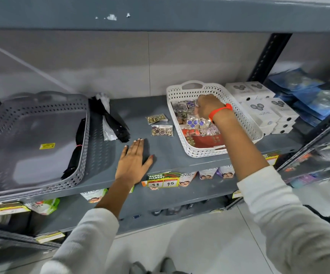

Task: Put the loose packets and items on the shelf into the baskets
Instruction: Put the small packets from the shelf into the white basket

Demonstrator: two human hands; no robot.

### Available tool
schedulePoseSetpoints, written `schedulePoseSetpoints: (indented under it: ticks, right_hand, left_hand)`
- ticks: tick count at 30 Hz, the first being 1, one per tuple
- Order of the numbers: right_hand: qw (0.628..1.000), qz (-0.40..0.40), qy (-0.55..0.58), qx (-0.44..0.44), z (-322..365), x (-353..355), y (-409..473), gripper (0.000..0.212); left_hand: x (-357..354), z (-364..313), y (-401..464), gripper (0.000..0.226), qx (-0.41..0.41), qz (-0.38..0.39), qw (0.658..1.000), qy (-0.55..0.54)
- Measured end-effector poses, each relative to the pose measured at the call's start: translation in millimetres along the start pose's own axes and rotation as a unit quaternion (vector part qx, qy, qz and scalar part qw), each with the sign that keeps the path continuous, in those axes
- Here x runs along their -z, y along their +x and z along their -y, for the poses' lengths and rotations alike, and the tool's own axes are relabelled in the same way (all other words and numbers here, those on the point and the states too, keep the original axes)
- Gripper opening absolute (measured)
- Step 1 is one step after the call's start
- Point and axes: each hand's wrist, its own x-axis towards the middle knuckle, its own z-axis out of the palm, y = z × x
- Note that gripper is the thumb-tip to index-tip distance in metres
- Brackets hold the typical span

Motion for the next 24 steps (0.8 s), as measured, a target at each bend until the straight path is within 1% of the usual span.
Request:
schedulePoseSetpoints:
  ticks: [2, 5, 8, 10, 12, 13, 16, 17, 19, 20, 24]
  right_hand:
    - [0.998, 0.037, -0.035, -0.019, -8, -13, -2, 0.019]
    - [0.994, 0.088, -0.063, -0.019, -10, -29, -7, 0.017]
    - [0.990, 0.127, -0.057, -0.002, -9, -44, -7, 0.014]
    - [0.988, 0.148, -0.047, -0.004, -6, -49, -7, 0.018]
    - [0.991, 0.129, -0.024, -0.002, -4, -49, -3, 0.015]
    - [0.995, 0.102, -0.004, 0.006, 0, -47, 1, 0.013]
    - [0.996, -0.012, 0.073, 0.043, 25, -42, 20, 0.023]
    - [0.993, -0.030, 0.096, 0.059, 38, -40, 24, 0.024]
    - [0.988, -0.032, 0.121, 0.088, 61, -45, 33, 0.027]
    - [0.988, -0.023, 0.115, 0.096, 71, -50, 38, 0.027]
    - [0.993, 0.073, 0.016, 0.087, 89, -75, 47, 0.033]
  left_hand:
    - [1, 0, 0, 0.071, 0.000, 0.004, 1.000, -0.003]
    - [1, 0, 0, 0.070, -0.001, 0.004, 1.000, -0.009]
    - [0, 0, 1, 0.070, 0.001, 0.002, 1.000, -0.012]
    - [0, 0, 1, 0.070, 0.002, 0.001, 1.000, -0.016]
    - [0, 0, 1, 0.070, 0.001, 0.001, 1.000, -0.021]
    - [0, 1, 1, 0.070, 0.001, -0.001, 1.000, -0.021]
    - [-1, 2, 2, 0.070, 0.002, -0.006, 1.000, -0.015]
    - [-2, 2, 2, 0.070, 0.001, -0.007, 1.000, -0.014]
    - [-1, 2, 2, 0.069, 0.002, -0.010, 1.000, -0.019]
    - [-1, 2, 3, 0.068, 0.003, -0.013, 1.000, -0.023]
    - [-1, 2, 4, 0.066, 0.005, -0.019, 1.000, -0.015]
